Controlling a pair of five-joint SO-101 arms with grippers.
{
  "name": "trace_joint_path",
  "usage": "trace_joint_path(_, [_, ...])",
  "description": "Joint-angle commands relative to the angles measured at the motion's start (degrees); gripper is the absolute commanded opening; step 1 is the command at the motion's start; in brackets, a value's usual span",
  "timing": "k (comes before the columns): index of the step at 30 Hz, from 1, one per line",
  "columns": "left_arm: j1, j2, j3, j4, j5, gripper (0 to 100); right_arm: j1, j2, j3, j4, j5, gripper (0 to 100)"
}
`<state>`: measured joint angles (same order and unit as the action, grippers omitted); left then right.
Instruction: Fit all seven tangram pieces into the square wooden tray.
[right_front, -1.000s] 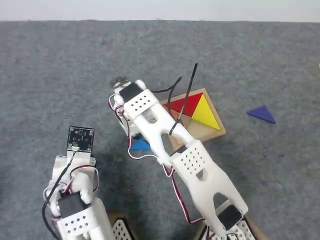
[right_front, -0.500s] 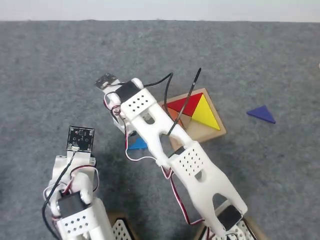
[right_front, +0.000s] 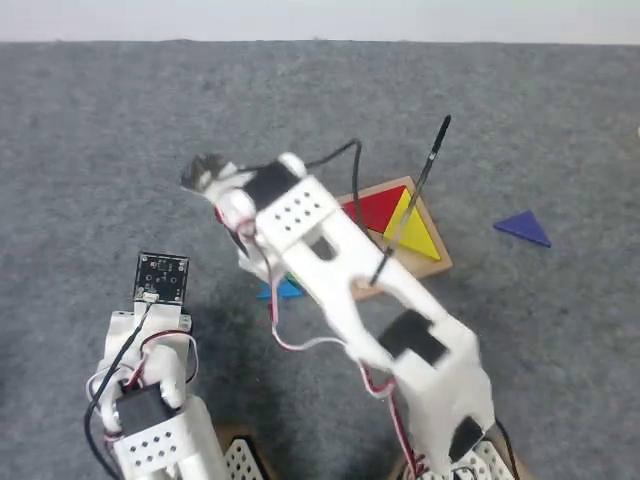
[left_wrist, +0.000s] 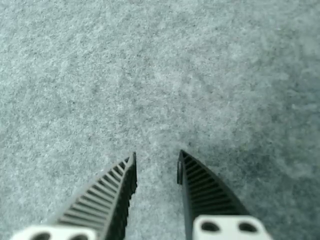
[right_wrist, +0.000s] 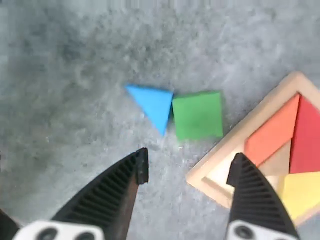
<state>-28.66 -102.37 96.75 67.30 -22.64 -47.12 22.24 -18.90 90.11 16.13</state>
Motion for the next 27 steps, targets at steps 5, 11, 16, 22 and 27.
trace_joint_path(5, [-0.09,-0.35,-0.40,-0.53,-0.35,13,2.59,-7.52,24.18,-25.54,4.48,32.5])
trace_joint_path(11, [-0.09,-0.35,-0.40,-0.53,-0.35,13,5.32,-1.27,20.40,-26.07,5.80,32.5])
trace_joint_path(16, [-0.09,-0.35,-0.40,-0.53,-0.35,13,5.23,2.68,19.78,-26.07,8.35,32.5])
trace_joint_path(22, [-0.09,-0.35,-0.40,-0.53,-0.35,13,5.23,3.82,19.43,-26.59,8.70,32.4])
trace_joint_path(27, [-0.09,-0.35,-0.40,-0.53,-0.35,13,4.53,3.91,19.52,-25.19,8.53,20.6])
